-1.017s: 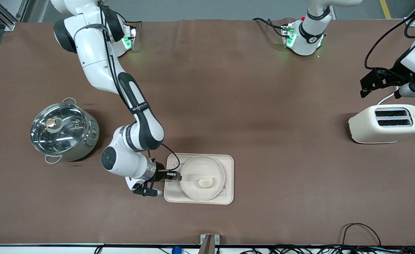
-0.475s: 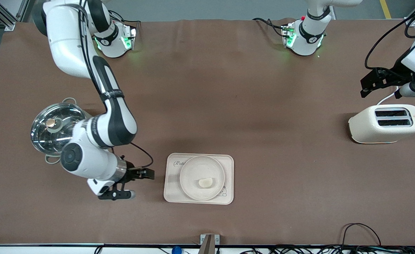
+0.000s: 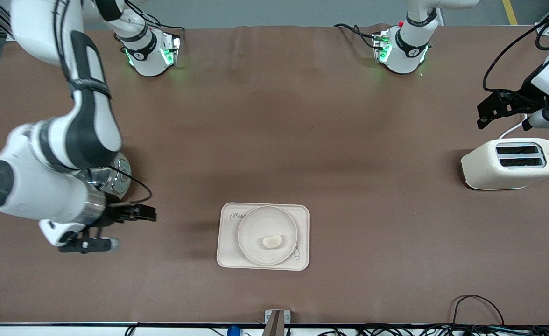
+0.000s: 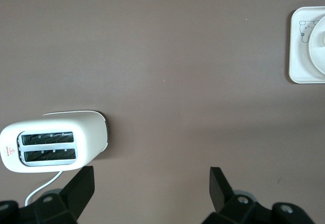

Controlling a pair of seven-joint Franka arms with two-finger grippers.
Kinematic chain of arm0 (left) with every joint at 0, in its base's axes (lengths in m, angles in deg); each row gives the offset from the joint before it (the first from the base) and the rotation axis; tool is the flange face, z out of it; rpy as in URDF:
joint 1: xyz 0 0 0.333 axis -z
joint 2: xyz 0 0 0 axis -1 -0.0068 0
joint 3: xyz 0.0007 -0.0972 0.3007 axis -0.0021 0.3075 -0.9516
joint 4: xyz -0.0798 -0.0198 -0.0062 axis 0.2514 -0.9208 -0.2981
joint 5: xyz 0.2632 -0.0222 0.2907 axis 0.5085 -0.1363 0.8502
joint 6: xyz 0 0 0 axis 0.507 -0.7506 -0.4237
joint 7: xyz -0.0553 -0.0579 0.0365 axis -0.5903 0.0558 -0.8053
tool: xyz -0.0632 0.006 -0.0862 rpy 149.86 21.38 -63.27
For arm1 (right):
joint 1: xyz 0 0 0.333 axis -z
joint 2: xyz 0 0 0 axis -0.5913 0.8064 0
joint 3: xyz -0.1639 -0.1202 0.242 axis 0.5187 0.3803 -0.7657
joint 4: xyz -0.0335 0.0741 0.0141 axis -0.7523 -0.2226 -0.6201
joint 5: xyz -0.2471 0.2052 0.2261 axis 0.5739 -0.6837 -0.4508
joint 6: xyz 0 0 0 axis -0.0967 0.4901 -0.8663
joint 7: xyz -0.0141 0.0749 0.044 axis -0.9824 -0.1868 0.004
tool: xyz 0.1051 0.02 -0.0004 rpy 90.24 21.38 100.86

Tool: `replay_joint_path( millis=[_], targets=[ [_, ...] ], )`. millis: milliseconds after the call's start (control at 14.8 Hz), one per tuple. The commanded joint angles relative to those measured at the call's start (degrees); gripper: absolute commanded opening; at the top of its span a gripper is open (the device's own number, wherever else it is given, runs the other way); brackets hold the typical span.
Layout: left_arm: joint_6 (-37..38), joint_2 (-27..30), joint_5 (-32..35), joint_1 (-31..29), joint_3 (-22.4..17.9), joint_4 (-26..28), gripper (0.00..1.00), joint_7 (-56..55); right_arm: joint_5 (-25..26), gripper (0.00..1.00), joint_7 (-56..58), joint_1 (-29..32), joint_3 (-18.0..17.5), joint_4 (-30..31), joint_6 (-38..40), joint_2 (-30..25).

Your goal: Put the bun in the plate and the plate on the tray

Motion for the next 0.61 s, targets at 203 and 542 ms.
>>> replay_joint_path(
  millis=[203,542],
  targets=[
    [1.1,-0.4,-0.1,0.2,-0.4,-1.2,1.0,0.5,10.7,1.0,1.0,3.0,-1.1,6.9,8.7,-14.2],
    [1.8,-0.4,-0.2,0.2,-0.4,-1.2,1.0,0.1,14.0,1.0,1.0,3.0,-1.5,23.1,9.1,-31.4]
  ],
)
